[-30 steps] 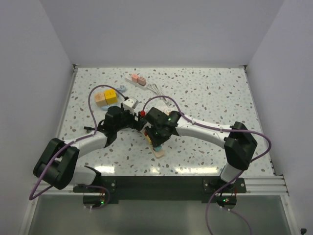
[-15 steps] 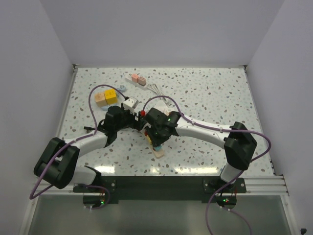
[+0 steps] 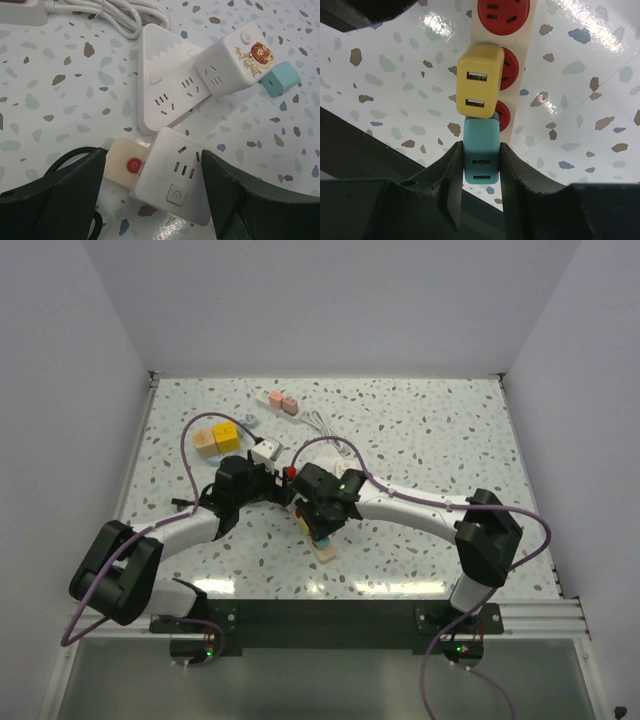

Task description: Insert the plug

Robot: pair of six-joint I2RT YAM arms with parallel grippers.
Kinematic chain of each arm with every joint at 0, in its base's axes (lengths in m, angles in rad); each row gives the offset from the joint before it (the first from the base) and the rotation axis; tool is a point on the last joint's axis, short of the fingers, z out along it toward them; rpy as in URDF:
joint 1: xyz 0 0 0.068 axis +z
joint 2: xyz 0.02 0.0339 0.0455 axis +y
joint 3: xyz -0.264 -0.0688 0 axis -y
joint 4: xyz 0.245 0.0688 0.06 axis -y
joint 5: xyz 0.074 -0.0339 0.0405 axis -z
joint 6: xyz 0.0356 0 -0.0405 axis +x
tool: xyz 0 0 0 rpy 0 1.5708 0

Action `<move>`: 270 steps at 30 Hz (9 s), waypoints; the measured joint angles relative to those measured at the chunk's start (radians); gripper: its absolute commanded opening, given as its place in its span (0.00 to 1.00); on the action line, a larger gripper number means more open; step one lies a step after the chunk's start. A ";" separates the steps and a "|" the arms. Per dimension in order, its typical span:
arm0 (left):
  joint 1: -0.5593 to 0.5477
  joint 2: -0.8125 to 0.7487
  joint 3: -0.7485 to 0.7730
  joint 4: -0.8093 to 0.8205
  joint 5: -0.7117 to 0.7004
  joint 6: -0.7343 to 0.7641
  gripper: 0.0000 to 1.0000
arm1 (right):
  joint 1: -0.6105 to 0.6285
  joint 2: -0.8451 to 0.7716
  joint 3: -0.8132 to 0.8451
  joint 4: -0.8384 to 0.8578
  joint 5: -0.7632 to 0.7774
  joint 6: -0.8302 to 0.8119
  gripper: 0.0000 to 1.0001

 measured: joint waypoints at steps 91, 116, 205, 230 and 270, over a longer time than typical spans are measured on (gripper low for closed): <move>-0.005 0.016 0.017 -0.008 0.029 0.009 0.81 | 0.215 -0.136 -0.348 0.436 0.428 0.148 0.00; -0.005 0.016 0.017 -0.008 0.055 0.010 0.80 | 0.240 -0.113 -0.448 0.608 0.514 0.192 0.00; 0.048 -0.360 0.062 -0.298 -0.433 0.005 0.93 | 0.048 0.095 -0.104 0.575 0.006 -0.190 0.71; -0.136 -0.231 0.090 -0.201 -0.204 -0.014 0.89 | -0.418 -0.533 -0.649 0.619 0.218 -0.140 0.82; -0.381 -0.060 -0.012 0.090 -0.130 0.086 0.89 | -0.614 -0.359 -0.618 0.770 -0.246 -0.065 0.04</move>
